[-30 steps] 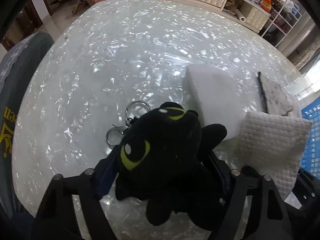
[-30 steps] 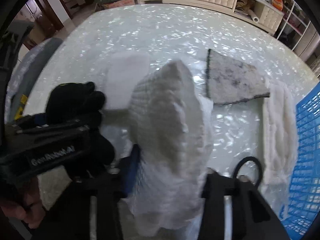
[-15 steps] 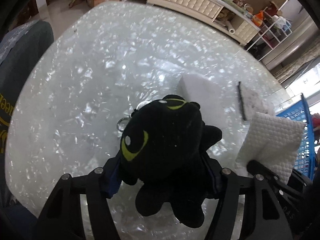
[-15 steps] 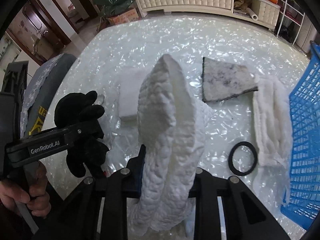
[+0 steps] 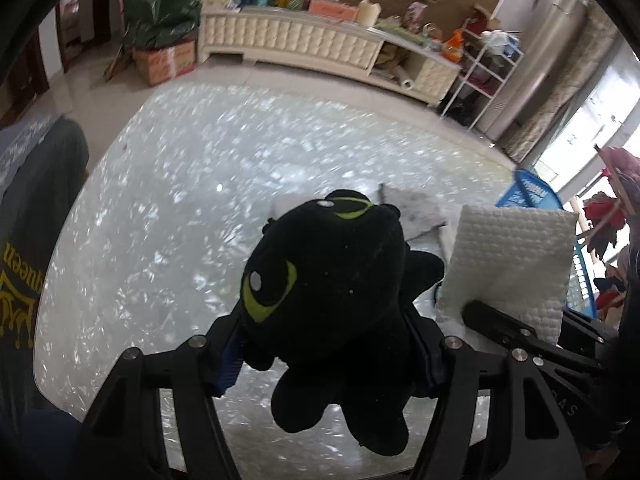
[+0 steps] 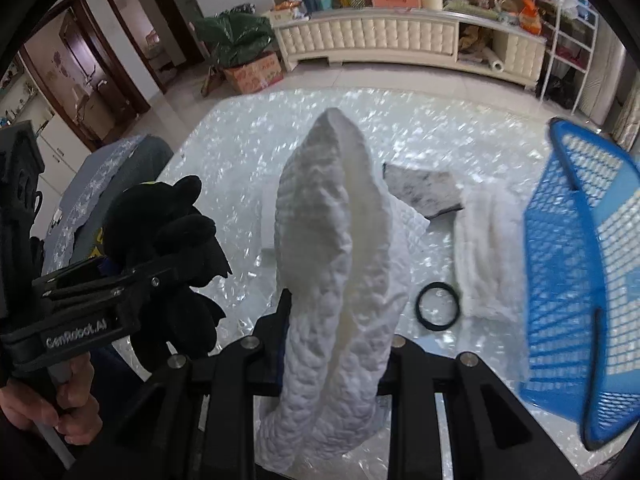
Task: Organize soft objects
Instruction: 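Carry the white quilted towel with the right tool over the blue basket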
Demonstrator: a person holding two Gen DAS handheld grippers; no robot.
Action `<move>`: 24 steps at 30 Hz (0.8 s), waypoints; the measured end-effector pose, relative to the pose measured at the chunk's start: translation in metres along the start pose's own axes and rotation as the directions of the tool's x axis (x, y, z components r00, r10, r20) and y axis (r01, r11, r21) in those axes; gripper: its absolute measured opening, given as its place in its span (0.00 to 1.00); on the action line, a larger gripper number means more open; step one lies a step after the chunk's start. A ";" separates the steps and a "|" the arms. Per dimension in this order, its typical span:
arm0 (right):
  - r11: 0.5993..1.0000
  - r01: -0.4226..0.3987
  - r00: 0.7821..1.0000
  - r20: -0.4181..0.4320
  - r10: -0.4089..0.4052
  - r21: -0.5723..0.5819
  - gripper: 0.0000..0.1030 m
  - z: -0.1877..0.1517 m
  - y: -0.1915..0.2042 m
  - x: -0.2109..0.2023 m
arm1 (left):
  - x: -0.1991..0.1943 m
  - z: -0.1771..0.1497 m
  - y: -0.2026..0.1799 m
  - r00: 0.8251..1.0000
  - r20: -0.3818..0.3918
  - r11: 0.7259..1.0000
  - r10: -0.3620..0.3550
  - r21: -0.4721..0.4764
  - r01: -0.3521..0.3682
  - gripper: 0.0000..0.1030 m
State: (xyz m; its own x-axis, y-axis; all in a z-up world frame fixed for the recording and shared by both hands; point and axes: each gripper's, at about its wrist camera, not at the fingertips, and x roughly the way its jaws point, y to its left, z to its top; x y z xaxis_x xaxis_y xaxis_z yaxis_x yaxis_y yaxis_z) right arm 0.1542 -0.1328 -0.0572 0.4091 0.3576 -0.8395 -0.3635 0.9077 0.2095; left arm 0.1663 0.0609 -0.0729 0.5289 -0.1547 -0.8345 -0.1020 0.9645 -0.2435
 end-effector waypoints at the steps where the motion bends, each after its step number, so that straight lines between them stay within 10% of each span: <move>1: 1.000 0.004 1.000 0.011 -0.004 0.001 0.23 -0.001 -0.001 -0.005 | -0.006 0.000 -0.007 1.000 0.013 1.000 -0.003 0.013 0.003 0.63; 24: 0.970 0.232 0.957 0.159 -0.242 0.077 0.24 -0.033 -0.076 -0.097 | -0.056 -0.016 -0.102 0.989 0.143 0.979 -0.032 0.206 0.002 0.64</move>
State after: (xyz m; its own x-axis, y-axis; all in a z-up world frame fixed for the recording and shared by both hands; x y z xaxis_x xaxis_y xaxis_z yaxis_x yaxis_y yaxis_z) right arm 0.1149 -0.2441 -0.0078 0.6123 0.1574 -0.7748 -0.1932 0.9801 0.0465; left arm 0.1339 -0.0318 -0.0092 0.6466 -0.1537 -0.7472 0.0745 0.9875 -0.1386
